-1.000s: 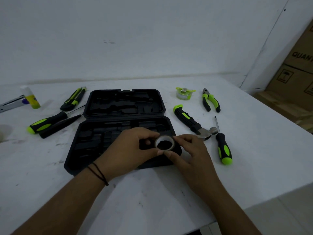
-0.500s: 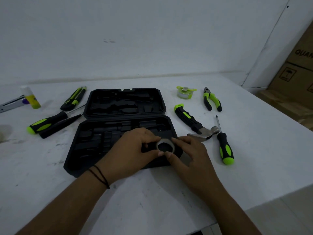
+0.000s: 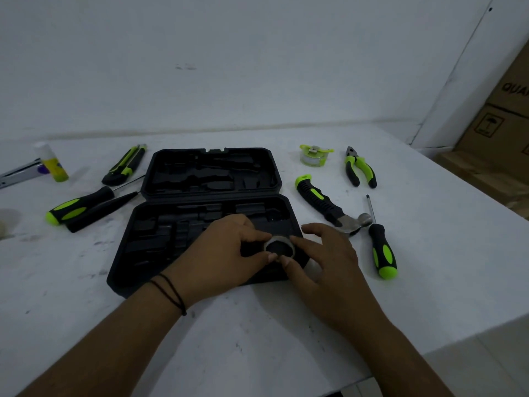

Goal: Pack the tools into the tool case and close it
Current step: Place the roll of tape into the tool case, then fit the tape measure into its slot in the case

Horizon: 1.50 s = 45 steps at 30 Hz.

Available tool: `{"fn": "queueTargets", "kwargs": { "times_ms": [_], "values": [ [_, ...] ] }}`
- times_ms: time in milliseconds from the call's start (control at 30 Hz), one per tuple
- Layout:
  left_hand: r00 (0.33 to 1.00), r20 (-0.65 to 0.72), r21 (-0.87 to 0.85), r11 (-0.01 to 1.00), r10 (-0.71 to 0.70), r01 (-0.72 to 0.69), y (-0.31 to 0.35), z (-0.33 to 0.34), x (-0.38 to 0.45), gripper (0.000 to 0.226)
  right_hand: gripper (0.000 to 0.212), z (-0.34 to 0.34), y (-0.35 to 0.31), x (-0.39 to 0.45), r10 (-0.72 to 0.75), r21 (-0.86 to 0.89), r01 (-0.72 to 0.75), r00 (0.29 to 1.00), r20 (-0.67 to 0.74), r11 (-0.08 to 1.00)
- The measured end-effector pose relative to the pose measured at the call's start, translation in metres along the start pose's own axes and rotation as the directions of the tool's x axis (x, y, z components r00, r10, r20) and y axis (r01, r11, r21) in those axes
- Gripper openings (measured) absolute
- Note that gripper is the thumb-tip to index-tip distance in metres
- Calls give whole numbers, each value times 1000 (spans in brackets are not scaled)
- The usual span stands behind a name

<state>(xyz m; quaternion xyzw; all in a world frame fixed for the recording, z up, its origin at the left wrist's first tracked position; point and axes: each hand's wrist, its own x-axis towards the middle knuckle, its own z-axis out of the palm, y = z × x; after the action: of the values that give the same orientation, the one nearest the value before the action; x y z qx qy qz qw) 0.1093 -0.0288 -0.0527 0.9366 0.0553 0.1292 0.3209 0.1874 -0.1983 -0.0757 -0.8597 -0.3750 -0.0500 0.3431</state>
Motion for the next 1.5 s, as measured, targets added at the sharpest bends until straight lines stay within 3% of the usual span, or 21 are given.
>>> {"fn": "queueTargets", "kwargs": {
  "times_ms": [100,267,367,667,900,1000,1100,1300,1500],
  "values": [
    [1000,18,-5,1000,-18,18,2,-2,1,28,48,1,0,-2,-84,-152,77,996,-42,985],
    [997,68,59,998,-25,21,8,-5,5,23,43,-1,0,0,-105,-239,89,993,-56,967],
    [995,94,134,991,-19,6,10,-7,7,24,42,-1,-1,3,-86,-239,77,996,-28,968],
    [998,26,68,996,60,-62,3,-9,5,24,58,3,-6,5,44,-95,-44,999,-4,995],
    [996,56,187,980,63,-72,0,-3,5,33,43,2,-10,3,12,-235,-27,998,-63,972],
    [996,58,169,983,65,-74,-1,-5,5,32,49,-2,-11,4,19,-230,-23,1000,-23,973],
    [998,1,102,992,71,-70,-1,-6,6,26,64,-7,-12,7,60,-163,-52,997,45,985],
    [976,-212,72,997,53,-38,0,-10,13,22,31,-25,-14,17,22,-39,-23,999,-34,999],
    [959,-282,71,997,27,-7,-2,-15,27,15,37,-38,-9,46,133,-56,-132,991,12,990]
  ]
}}
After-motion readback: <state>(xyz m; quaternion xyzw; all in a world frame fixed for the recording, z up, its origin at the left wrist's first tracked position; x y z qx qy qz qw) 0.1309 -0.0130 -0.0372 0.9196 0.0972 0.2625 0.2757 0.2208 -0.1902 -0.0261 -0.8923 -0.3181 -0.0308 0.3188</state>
